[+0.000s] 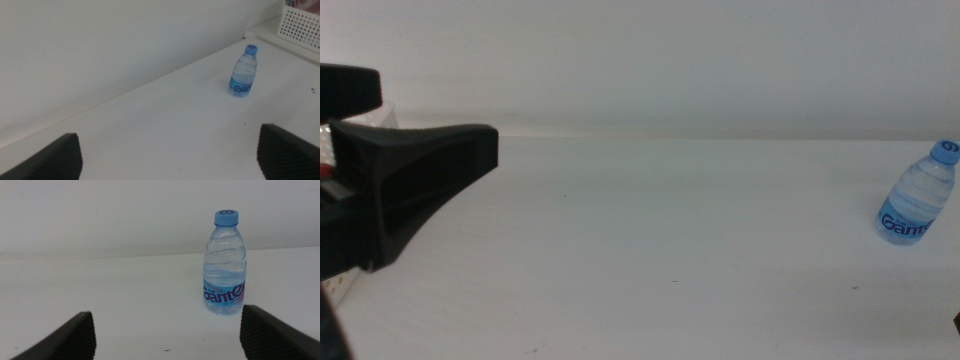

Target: Use arms to grab the bottles and put them into the dustbin to the left of the table.

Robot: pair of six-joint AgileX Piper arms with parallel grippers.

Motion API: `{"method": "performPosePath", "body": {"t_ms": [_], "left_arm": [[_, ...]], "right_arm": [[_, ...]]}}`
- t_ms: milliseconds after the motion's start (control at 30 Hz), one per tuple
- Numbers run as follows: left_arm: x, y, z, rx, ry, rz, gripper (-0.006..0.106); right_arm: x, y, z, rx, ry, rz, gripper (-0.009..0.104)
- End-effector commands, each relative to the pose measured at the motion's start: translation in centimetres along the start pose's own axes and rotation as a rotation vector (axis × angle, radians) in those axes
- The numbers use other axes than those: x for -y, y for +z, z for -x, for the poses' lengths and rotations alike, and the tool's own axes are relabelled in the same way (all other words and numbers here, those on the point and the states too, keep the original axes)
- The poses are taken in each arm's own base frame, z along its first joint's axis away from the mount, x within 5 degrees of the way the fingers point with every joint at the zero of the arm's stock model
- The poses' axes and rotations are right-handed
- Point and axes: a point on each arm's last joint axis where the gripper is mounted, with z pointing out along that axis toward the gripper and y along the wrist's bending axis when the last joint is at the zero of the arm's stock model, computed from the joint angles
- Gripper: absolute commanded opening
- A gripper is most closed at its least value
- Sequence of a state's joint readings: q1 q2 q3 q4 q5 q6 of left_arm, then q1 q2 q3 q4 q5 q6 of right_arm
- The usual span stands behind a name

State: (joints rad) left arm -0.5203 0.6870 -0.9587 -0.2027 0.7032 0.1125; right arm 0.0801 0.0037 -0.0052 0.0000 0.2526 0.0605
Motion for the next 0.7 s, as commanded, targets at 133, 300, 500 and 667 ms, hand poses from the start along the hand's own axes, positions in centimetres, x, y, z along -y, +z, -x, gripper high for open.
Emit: {"method": "performPosePath", "body": {"t_ms": [133, 300, 500, 667], "left_arm": [[0.07, 0.45, -0.48, 0.025, -0.02, -0.015, 0.094], [0.11, 0.45, -0.4, 0.033, -0.027, -0.019, 0.094], [0.48, 0.44, -0.57, 0.013, -0.041, -0.059, 0.094], [1.03, 0.43, -0.95, -0.026, -0.006, -0.094, 0.094]], "right_arm": [[0.12, 0.08, -1.15, 0.004, -0.015, -0.007, 0.077], [0.12, 0.08, -1.15, 0.004, -0.015, -0.007, 0.077], [0.12, 0.08, -1.15, 0.004, -0.015, -0.007, 0.077], [0.12, 0.08, -1.15, 0.004, -0.015, -0.007, 0.077]]}}
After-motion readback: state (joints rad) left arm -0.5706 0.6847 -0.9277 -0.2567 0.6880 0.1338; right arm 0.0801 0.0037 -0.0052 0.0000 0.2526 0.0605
